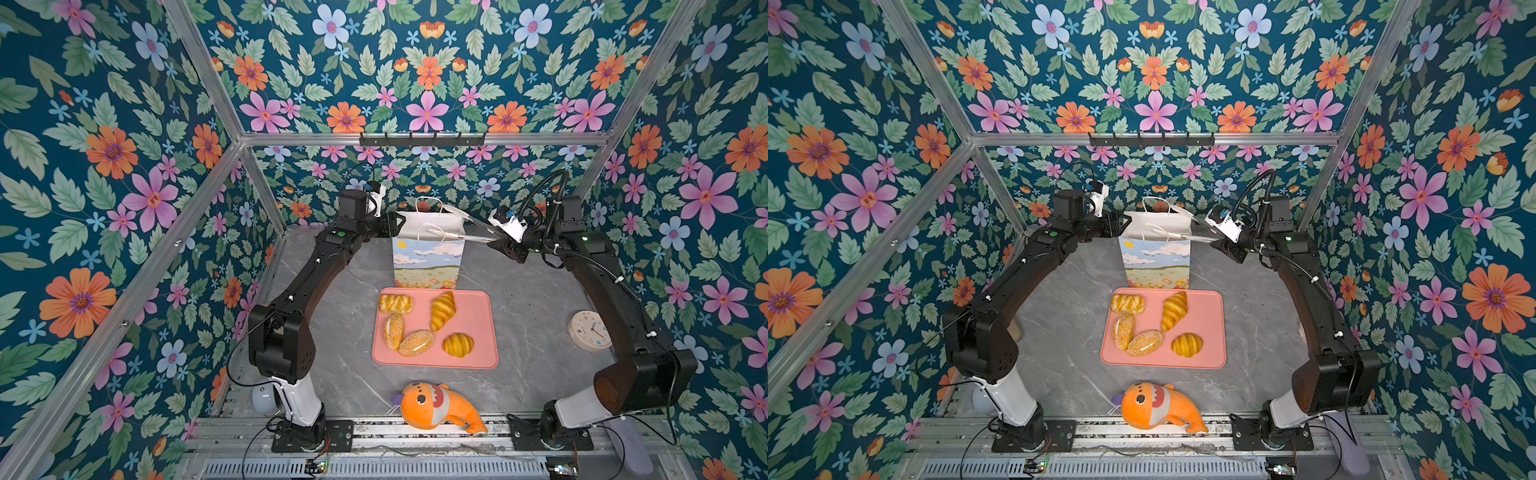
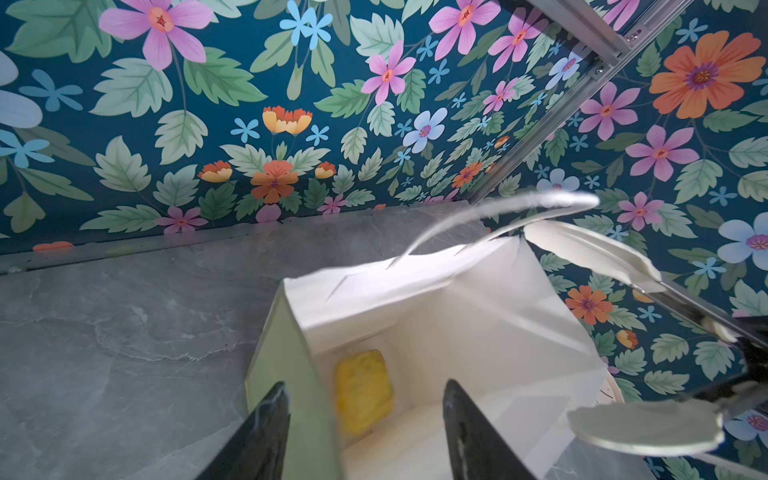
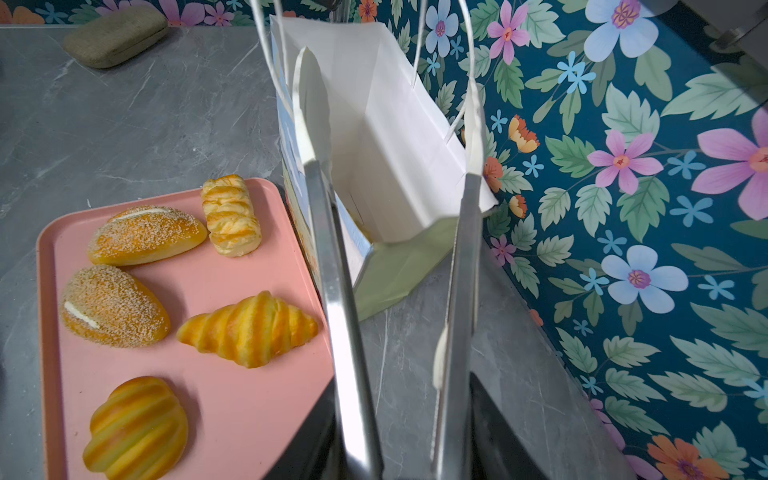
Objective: Place the fake bread into the paper bag
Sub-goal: 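Lower the croissant into the bag and open the tongs with the right gripper, then withdraw the tongs from the bag and move them over the pink tray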
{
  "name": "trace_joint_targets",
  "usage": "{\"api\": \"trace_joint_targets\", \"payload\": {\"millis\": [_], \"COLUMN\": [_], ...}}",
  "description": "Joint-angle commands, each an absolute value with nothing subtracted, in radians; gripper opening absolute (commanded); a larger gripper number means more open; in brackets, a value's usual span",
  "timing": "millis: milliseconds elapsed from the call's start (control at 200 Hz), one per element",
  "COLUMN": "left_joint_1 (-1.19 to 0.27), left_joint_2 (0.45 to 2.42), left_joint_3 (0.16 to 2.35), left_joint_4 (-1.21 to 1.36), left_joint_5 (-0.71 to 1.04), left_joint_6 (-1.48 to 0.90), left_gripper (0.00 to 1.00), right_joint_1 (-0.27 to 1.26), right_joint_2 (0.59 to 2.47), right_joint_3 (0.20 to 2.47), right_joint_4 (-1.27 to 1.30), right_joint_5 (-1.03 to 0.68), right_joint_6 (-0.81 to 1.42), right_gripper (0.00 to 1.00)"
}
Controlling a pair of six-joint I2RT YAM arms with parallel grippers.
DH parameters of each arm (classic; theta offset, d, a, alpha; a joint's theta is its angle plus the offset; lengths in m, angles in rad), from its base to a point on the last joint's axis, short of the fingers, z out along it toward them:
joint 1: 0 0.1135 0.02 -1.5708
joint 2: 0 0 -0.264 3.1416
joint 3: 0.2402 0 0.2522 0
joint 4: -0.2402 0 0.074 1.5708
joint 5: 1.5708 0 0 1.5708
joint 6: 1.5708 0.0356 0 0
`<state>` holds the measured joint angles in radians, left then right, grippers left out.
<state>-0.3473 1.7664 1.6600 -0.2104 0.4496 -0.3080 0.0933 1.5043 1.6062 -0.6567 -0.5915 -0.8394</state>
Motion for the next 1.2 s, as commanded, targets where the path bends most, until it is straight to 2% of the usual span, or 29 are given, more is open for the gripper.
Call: {"api": "trace_joint_targets", "payload": {"millis": [0, 245, 445, 645, 920, 1195], "left_joint_1": [-0.344, -0.338, -0.335, -0.331, -0.325, -0.315], "left_joint_2": [1.767, 1.76, 1.745, 1.726, 1.67, 1.569], "left_joint_3": [1.661, 1.666, 1.68, 1.677, 1.611, 1.492], "left_joint_4": [-0.182, -0.212, -0.249, -0.295, -0.309, -0.275], "left_joint_5": [0.468, 0.46, 0.442, 0.423, 0.411, 0.333], "left_joint_6": [-0.315, -0.309, -0.29, -0.257, -0.241, -0.236], "left_gripper": [0.6, 0.6, 0.6, 0.6, 0.6, 0.61], "right_joint_1": [0.094, 0.093, 0.094, 0.093, 0.093, 0.095], "right_joint_2": [1.485, 1.442, 1.406, 1.327, 1.189, 1.087], "right_joint_3": [1.611, 1.65, 1.721, 1.77, 1.716, 1.649], "right_joint_4": [-0.651, -0.718, -0.821, -0.917, -1.009, -1.075], "right_joint_5": [-0.615, -0.66, -0.585, -0.523, -0.452, -0.481], "right_joint_6": [-0.836, -0.793, -0.696, -0.534, -0.302, -0.024], "right_gripper": [0.43, 0.42, 0.41, 0.41, 0.41, 0.4]}}
